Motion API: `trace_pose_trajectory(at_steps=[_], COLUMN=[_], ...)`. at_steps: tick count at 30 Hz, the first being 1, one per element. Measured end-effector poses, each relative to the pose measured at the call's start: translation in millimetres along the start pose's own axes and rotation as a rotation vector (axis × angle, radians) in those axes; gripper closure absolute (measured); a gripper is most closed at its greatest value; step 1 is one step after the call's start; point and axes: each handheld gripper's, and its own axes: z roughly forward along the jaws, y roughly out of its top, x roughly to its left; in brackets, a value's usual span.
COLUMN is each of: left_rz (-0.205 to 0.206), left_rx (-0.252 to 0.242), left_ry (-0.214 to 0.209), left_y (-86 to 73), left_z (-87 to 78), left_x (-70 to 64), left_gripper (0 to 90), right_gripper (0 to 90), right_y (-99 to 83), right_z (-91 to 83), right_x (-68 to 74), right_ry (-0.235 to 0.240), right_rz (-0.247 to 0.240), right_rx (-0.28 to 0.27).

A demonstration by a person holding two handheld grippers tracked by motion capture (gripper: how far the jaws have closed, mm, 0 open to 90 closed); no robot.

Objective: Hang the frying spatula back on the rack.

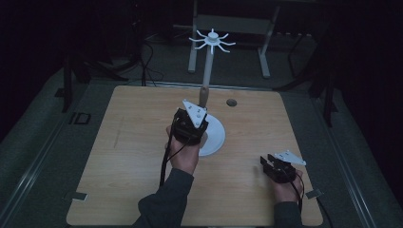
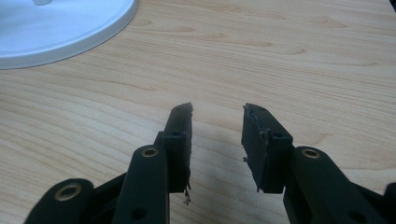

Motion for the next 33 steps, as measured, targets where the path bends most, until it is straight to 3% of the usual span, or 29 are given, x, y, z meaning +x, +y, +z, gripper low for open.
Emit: trace_pose_trajectory(at_steps=[33], left_rz=[0.013], left_rx=[-0.044], left_ry=[0.062], left_y=[40.2], left_z=[-2.4], left_x=[-5.4], left_gripper=[74.4], right_gripper=[61.8], right_y=[0.1], right_z=[0.3], right_x=[0.0], right_ry=[-0.006], right_rz=[-0.001], right_rx=[0.001])
